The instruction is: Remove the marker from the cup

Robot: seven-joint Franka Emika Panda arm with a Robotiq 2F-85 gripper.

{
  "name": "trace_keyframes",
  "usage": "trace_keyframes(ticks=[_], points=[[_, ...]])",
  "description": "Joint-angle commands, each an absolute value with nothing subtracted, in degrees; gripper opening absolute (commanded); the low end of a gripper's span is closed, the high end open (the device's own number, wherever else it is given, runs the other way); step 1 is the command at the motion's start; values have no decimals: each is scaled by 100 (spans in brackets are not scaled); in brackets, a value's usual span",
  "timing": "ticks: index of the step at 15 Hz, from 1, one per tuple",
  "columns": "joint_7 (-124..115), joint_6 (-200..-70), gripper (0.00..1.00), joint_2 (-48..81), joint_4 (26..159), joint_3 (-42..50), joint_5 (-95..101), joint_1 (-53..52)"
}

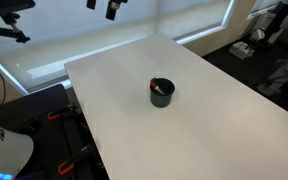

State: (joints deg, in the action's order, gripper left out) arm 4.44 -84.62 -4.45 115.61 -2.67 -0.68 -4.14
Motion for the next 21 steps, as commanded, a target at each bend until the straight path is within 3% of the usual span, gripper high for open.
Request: trace_keyframes(ticks=[1, 7, 14, 15, 21], points=[[442, -8448, 100, -351, 11482, -279, -81, -375], [482, -8333, 100, 32, 11189, -223, -112, -324], [381, -7979, 100, 1350, 10228, -89, -174, -93], [438, -8341, 100, 907, 10720, -130, -91, -118], [435, -8188, 100, 1379, 10340, -102, -90, -79]])
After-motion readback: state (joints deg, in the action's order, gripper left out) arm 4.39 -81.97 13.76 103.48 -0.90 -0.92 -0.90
